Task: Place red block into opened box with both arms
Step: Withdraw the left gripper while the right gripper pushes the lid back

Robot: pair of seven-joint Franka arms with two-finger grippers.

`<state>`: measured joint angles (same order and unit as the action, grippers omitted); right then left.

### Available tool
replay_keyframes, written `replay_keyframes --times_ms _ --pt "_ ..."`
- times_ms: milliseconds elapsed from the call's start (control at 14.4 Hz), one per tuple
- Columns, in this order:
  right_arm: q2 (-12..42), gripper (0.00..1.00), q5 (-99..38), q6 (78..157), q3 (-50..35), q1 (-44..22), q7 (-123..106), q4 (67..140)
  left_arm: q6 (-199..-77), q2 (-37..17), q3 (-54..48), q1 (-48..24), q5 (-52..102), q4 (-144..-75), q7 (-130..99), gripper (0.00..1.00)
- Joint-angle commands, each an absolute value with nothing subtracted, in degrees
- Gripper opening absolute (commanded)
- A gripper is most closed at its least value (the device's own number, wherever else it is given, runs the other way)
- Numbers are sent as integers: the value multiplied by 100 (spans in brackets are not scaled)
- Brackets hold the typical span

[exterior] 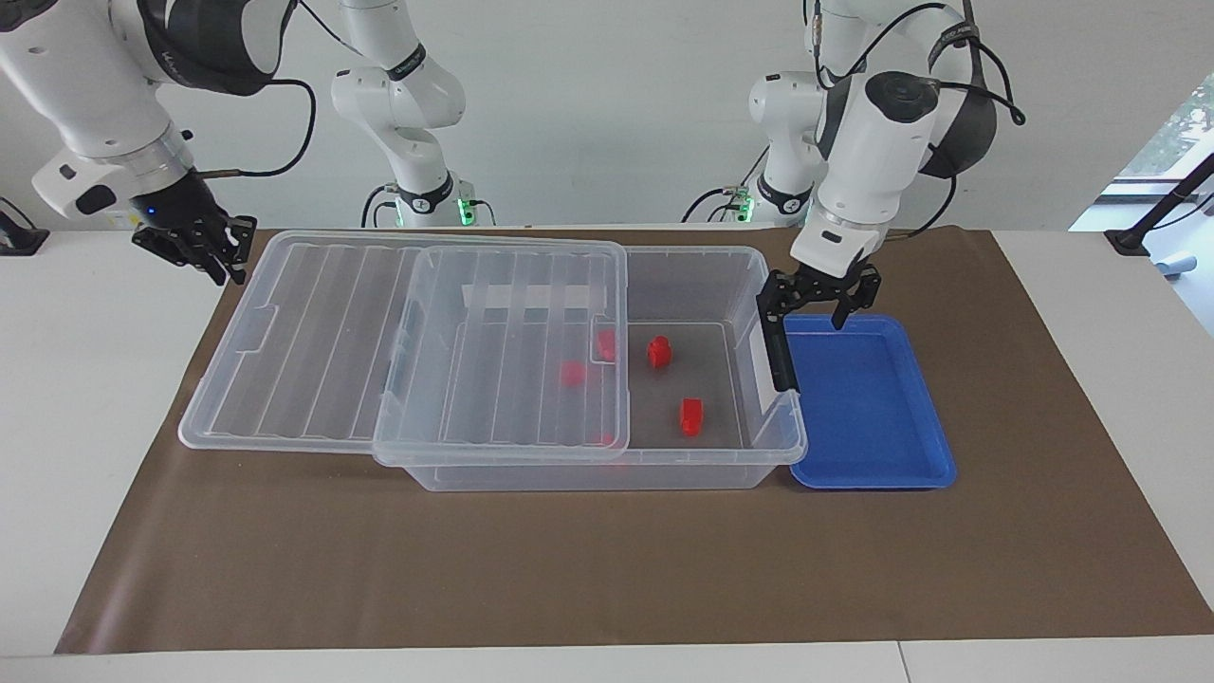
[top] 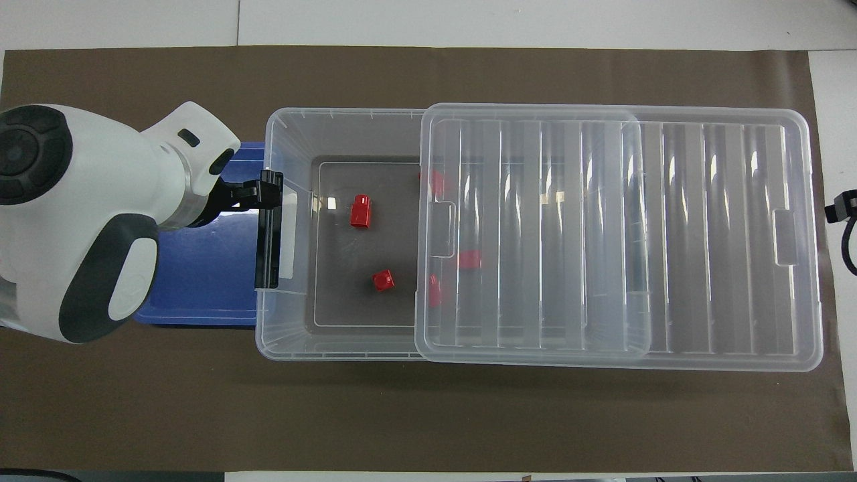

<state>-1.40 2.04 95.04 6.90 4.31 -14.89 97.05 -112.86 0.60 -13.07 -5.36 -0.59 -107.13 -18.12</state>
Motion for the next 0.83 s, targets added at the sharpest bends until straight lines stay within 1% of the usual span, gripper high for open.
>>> replay_keyframes --times_ms 0,278,556,764 --pt "-28 0 255 9904 869 562 -1827 9905 -10960 123 -1336 -308 62 -10538 -1407 100" --pt "290 0 246 10379 1116 633 -2460 10001 -10855 141 -1327 -281 53 -10538 -1170 100" --pt "281 0 185 11047 1213 677 -2698 10607 -10793 158 -1283 -246 53 -10512 -1151 100" --pt "281 0 176 11162 1213 677 -2698 10810 -10627 123 -1100 -290 53 -10293 -1064 100"
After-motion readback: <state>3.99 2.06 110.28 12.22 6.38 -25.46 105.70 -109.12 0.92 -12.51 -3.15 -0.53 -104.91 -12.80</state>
